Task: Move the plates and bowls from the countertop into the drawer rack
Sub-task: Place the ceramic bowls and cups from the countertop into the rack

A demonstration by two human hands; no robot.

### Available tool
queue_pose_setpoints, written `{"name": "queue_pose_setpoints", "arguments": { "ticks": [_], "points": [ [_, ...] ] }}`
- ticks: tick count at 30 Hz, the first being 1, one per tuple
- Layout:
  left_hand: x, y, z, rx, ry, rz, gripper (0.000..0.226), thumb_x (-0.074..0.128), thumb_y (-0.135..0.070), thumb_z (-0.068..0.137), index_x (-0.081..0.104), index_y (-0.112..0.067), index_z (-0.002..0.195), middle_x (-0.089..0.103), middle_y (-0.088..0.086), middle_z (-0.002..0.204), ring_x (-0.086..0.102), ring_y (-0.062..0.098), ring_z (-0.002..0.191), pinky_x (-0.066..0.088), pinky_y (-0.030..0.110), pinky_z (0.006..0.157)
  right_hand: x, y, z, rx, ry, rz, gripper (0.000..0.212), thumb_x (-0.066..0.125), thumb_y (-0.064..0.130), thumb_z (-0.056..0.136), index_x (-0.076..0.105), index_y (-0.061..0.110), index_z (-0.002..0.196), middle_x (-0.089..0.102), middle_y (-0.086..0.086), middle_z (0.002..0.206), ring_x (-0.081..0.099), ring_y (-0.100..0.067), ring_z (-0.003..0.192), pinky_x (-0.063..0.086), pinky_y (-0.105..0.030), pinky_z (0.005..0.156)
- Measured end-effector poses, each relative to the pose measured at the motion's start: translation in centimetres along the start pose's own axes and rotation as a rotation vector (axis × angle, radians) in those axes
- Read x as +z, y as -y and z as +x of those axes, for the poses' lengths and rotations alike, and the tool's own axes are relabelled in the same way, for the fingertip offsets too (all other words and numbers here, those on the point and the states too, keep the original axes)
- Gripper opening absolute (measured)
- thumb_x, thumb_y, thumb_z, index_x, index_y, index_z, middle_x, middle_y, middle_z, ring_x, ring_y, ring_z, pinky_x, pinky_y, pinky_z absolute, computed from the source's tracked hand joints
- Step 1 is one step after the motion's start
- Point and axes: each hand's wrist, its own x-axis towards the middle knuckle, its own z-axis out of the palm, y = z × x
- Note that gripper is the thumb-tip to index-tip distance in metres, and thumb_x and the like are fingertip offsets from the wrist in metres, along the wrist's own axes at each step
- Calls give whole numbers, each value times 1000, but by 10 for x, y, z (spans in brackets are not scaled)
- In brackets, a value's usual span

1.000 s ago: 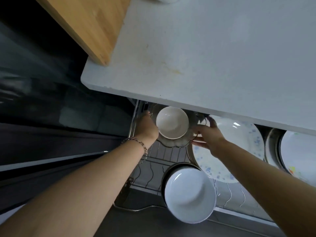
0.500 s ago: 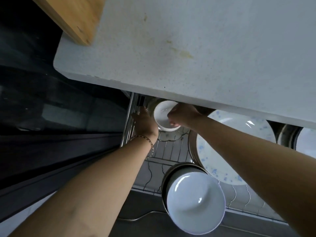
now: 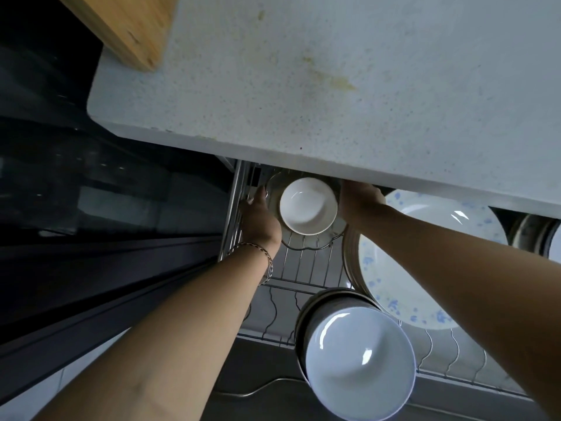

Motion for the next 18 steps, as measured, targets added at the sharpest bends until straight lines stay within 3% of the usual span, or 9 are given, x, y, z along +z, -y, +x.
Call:
{"name": "queue_pose_setpoints", "arguments": {
  "ticks": [7, 12, 13, 15, 18],
  "points": [
    [1, 1, 0, 42, -46, 41, 66, 28, 14, 91, 27, -18, 149, 27, 15, 148, 37, 25, 136, 31, 28, 109, 8, -2, -1, 35, -45, -41, 42, 28, 12, 101, 34, 6, 141, 42, -18, 144, 41, -33, 133, 36, -34, 104],
    [-18, -9, -19, 46, 159, 308, 81, 39, 10, 88, 2, -22, 152, 1, 14, 159, 29, 34, 141, 41, 42, 108, -6, -7, -26, 7, -37, -166, 53, 48, 7, 93, 32, 10, 144, 42, -17, 144, 38, -33, 135, 33, -34, 110],
    [-24, -14, -28, 68, 154, 377, 81, 43, 7, 88, 5, -22, 152, 2, 14, 159, 32, 35, 139, 44, 43, 105, -11, -10, -34, -12, -27, -186, 51, 48, 7, 92, 35, 11, 142, 45, -15, 142, 40, -32, 133, 34, -33, 109],
    [-37, -26, -50, 158, 116, 492, 65, 50, -4, 88, 25, -17, 147, 22, 13, 155, 43, 32, 131, 47, 41, 100, -20, -15, -56, -66, -27, -212, 42, 48, 8, 91, 46, 11, 133, 54, -12, 134, 48, -29, 127, 38, -31, 104],
    [-62, -49, -90, 279, 124, 514, 28, 47, -16, 93, 59, -15, 117, 58, 4, 127, 61, 21, 107, 53, 29, 81, -38, -24, -93, -127, 25, -196, 37, 44, 8, 90, 53, 13, 125, 57, -10, 128, 54, -27, 120, 43, -32, 99]
  ]
}}
